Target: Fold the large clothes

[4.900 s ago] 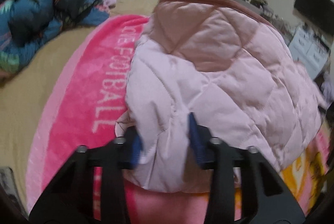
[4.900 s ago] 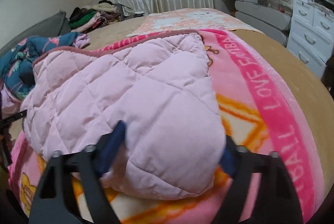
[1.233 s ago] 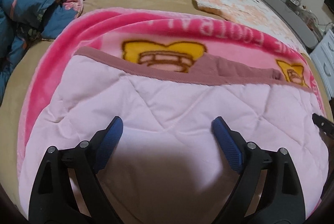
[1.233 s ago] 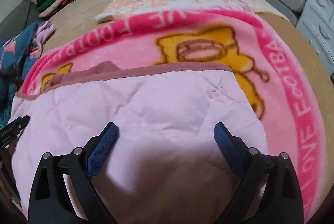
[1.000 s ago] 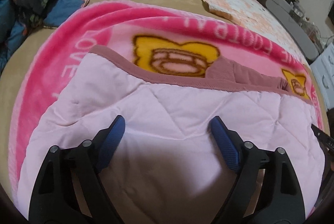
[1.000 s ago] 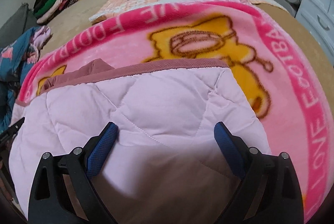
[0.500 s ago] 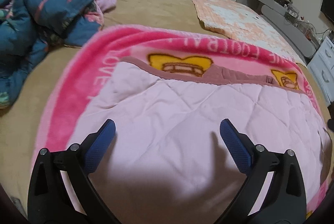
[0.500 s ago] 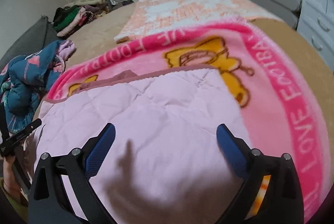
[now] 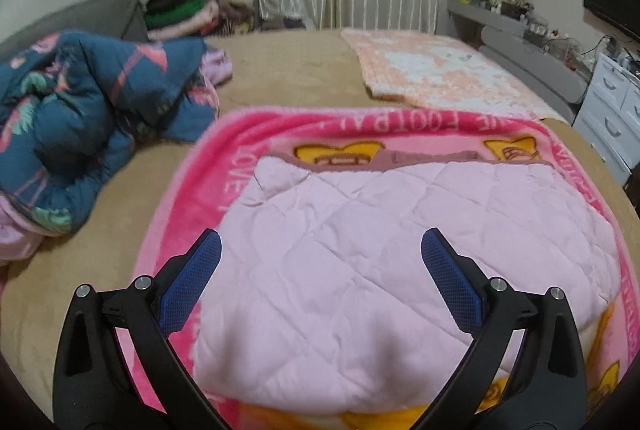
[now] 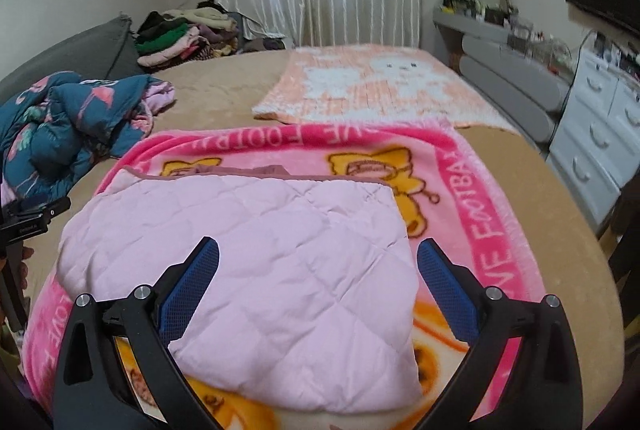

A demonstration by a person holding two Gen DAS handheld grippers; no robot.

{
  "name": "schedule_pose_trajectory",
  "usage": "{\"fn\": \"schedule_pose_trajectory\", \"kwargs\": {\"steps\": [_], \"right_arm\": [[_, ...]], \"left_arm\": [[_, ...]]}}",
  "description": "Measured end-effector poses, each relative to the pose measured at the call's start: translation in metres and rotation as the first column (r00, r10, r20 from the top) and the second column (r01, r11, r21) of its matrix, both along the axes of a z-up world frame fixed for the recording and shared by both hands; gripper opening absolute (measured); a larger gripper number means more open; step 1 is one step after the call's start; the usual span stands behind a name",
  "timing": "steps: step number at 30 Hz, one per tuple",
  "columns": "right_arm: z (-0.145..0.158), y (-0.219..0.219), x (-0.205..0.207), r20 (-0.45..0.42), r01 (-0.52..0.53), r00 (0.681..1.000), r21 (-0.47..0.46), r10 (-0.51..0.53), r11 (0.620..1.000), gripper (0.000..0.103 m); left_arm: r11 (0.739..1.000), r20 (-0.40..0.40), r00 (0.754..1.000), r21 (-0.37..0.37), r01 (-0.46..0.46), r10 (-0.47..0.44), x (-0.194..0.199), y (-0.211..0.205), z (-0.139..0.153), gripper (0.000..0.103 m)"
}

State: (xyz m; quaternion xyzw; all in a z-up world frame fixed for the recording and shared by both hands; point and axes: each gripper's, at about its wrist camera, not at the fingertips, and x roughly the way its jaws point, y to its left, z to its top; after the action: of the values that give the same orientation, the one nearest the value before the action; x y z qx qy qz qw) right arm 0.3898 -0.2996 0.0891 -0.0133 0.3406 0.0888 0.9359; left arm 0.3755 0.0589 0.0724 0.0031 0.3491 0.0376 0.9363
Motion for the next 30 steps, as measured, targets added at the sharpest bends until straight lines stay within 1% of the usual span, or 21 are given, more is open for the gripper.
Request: {"fn": "schedule_pose_trajectory", "kwargs": {"steps": [4, 10, 15, 23, 26, 30], "right_arm": [[0.009, 0.0, -0.027, 0.023, -0.006, 1.0, 0.021, 0.005, 1.0, 0.099], [0.023, -0.002, -0.068, 0.077, -0.007, 0.997, 0.028, 0.004, 1.0, 0.099], [0.033, -0.005, -0.094, 0.1, -0.001, 0.995, 0.029, -0.002, 1.0, 0.099], [0.044, -0.011, -0.13, 0.123, -0.002, 0.992, 0.051, -0.004, 0.999, 0.099], [0.046, -0.009, -0.142, 0.128, -0.011, 0.992, 0.045, 0.006, 0.999, 0.099], [0.05, -0.003, -0.159, 0.146, -0.027, 0.989, 0.04, 0.021, 0.999, 0.099]], "left_arm": [[1.0, 0.054, 0.998, -0.009, 0.028, -0.028, -0.033, -0.009, 0.017, 0.094], [0.998, 0.088, 0.995, -0.042, 0.048, -0.044, -0.071, -0.013, 0.028, 0.094], [0.996, 0.097, 0.995, -0.078, 0.041, -0.033, -0.094, -0.007, 0.033, 0.094], [0.995, 0.119, 0.992, -0.091, 0.044, -0.033, -0.132, -0.006, 0.044, 0.094], [0.993, 0.122, 0.992, -0.107, 0.057, -0.044, -0.145, -0.005, 0.048, 0.094], [0.992, 0.131, 0.99, -0.103, 0.065, -0.052, -0.161, -0.007, 0.051, 0.094]]}}
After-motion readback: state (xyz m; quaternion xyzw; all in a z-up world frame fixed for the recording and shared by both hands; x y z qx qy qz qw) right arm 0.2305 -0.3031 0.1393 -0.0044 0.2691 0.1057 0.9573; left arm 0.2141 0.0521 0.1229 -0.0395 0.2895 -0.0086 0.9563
